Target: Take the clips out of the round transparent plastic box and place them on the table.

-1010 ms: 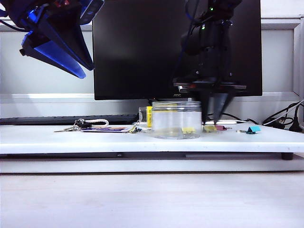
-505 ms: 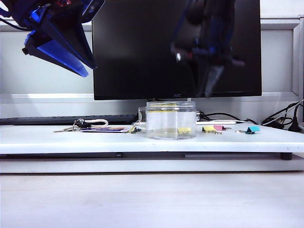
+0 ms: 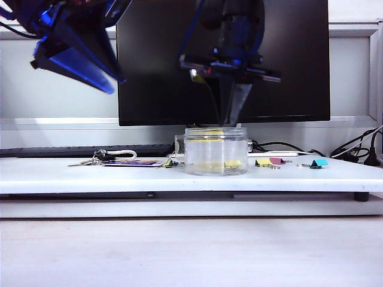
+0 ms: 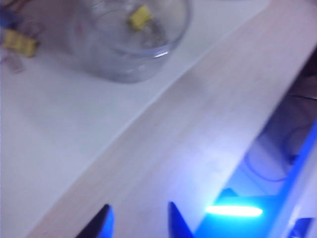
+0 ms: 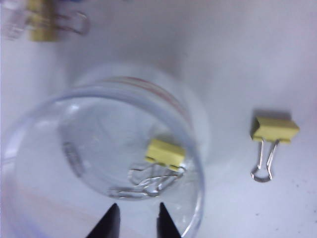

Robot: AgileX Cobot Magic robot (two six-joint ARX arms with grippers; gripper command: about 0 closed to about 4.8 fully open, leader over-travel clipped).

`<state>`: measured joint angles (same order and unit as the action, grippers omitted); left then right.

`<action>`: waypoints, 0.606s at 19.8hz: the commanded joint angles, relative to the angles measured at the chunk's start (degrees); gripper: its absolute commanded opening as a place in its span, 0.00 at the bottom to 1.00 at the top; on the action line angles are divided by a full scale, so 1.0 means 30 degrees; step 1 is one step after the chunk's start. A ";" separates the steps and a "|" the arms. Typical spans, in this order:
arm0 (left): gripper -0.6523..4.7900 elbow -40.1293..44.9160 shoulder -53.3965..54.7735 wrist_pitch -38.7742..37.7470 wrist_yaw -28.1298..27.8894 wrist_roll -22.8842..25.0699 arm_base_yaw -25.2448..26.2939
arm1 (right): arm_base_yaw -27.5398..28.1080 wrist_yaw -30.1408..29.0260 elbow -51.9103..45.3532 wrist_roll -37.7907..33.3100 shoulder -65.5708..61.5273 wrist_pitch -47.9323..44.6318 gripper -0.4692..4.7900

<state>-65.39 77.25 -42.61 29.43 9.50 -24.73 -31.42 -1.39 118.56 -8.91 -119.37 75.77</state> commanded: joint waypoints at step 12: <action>0.40 0.0015 -0.0080 -0.0022 0.0568 -0.0029 -0.0015 | -0.0357 0.0925 0.0051 -0.0984 -0.2142 0.1195 0.29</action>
<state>-65.39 77.25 -42.87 30.85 9.41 -24.73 -32.47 -0.54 118.45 -11.57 -126.10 79.15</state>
